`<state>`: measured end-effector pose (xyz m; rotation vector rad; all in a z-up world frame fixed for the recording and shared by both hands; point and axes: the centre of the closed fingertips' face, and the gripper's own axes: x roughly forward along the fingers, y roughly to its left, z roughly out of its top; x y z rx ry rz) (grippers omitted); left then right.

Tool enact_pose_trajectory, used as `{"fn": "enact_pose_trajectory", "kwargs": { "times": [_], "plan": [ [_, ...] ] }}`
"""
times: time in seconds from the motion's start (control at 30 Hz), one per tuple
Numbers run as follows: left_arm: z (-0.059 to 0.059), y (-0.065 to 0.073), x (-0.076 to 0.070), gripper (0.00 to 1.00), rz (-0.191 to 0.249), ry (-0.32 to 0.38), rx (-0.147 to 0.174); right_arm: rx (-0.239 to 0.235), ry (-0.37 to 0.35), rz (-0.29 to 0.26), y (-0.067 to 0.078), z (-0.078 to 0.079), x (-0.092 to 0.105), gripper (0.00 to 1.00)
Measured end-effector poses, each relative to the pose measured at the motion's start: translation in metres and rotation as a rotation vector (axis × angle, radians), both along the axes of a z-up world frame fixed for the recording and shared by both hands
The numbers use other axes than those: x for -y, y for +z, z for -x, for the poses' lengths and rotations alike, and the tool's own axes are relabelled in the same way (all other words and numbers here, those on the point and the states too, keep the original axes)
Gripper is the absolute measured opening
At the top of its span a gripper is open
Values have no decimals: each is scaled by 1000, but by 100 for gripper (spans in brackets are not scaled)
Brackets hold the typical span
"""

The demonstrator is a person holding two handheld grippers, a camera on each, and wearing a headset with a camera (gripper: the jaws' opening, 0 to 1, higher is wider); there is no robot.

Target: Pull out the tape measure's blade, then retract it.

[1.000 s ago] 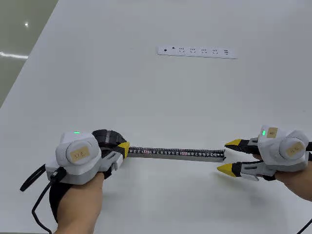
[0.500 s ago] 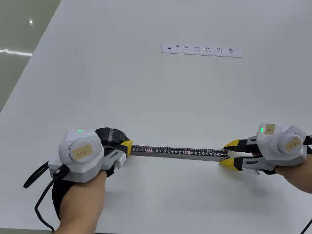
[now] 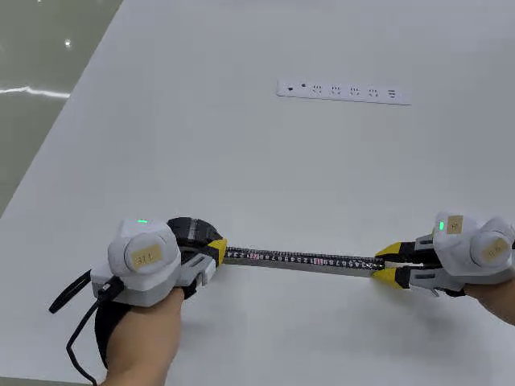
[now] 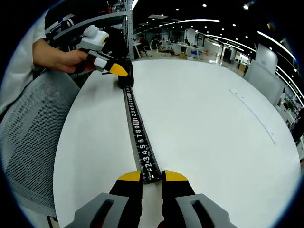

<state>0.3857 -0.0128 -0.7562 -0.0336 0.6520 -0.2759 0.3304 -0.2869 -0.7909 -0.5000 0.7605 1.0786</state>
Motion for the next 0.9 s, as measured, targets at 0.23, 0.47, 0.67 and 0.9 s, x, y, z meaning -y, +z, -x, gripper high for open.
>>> {"fn": "enact_pose_trajectory", "kwargs": {
  "times": [0.23,0.47,0.67,0.9],
  "plan": [
    [0,0,0,57,-3,0,-4,2,-2,7,0,1,0,11],
    [0,0,0,57,-6,-4,-7,11,0,20,0,-1,2,11],
    [0,-1,-1,56,-10,-5,-12,15,-6,2,0,0,0,11],
    [0,-1,0,56,-7,-4,-14,16,8,-8,0,-1,-9,10]
  ]
}}
